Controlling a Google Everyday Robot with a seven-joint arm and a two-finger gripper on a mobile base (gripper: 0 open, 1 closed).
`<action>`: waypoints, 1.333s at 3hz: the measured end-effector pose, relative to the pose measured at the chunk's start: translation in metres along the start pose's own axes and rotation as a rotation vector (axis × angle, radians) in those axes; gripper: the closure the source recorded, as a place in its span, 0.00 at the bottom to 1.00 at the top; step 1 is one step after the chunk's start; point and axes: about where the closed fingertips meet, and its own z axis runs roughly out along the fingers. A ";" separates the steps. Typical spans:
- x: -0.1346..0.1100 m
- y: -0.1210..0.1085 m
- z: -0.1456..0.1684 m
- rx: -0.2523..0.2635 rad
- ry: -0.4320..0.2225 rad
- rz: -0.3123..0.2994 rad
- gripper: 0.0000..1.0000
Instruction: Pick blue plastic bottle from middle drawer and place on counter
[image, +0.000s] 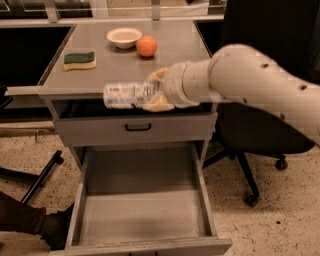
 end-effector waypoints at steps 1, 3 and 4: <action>-0.009 -0.011 -0.006 0.021 -0.007 -0.022 1.00; -0.017 -0.044 0.006 0.076 -0.021 -0.087 1.00; -0.014 -0.104 0.033 0.136 -0.006 -0.142 1.00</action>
Offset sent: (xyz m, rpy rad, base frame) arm 0.0017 0.0012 0.0155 -0.0020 -0.0313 0.0041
